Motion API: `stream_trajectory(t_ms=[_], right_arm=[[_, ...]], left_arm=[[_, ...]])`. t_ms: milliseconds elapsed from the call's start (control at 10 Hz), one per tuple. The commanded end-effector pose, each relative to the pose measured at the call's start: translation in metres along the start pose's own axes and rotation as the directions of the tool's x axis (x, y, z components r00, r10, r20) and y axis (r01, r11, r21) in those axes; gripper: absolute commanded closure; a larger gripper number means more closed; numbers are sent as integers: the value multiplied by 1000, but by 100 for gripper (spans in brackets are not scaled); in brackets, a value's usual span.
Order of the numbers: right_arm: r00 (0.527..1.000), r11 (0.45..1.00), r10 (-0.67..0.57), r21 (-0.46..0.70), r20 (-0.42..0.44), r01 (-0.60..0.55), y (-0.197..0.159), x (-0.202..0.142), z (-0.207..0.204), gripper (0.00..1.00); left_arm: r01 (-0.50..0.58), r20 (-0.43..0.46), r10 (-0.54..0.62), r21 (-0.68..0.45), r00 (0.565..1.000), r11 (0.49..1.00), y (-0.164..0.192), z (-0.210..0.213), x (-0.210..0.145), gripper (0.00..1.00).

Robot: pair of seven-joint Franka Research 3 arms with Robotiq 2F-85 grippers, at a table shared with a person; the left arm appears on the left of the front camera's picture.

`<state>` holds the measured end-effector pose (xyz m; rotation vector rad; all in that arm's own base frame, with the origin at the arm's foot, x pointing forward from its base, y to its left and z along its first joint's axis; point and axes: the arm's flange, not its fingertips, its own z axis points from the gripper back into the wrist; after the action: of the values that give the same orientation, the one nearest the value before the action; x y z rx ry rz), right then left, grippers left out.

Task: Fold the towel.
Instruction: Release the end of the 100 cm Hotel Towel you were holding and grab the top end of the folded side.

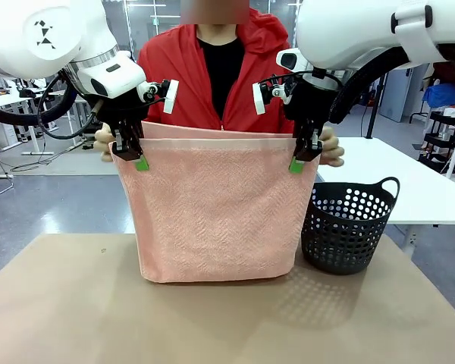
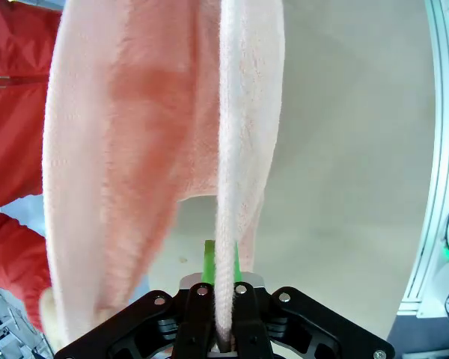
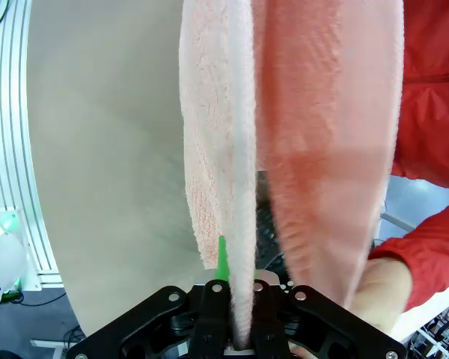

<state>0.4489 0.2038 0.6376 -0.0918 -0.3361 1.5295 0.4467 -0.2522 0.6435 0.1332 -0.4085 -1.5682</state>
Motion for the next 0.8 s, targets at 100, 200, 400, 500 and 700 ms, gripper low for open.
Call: stream_trajectory(t_ms=[100, 200, 400, 500, 700], right_arm=[[1000, 1000, 4, 1, -3, -4, 1, 0, 0, 100], [1000, 1000, 4, 1, -3, -4, 1, 0, 0, 100], [1000, 1000, 4, 1, -3, -4, 1, 0, 0, 100], [1000, 1000, 4, 1, -3, -4, 1, 0, 0, 100], [1000, 1000, 4, 1, -3, -4, 1, 0, 0, 100]], left_arm=[[4, 1, -4, 4, 1000, 1000, 0, 2, 0, 100], [4, 1, -4, 4, 1000, 1000, 0, 2, 0, 100], [4, 1, -4, 4, 1000, 1000, 0, 2, 0, 100], [4, 1, -4, 4, 1000, 1000, 0, 2, 0, 100], [4, 1, -4, 4, 1000, 1000, 0, 2, 0, 100]])
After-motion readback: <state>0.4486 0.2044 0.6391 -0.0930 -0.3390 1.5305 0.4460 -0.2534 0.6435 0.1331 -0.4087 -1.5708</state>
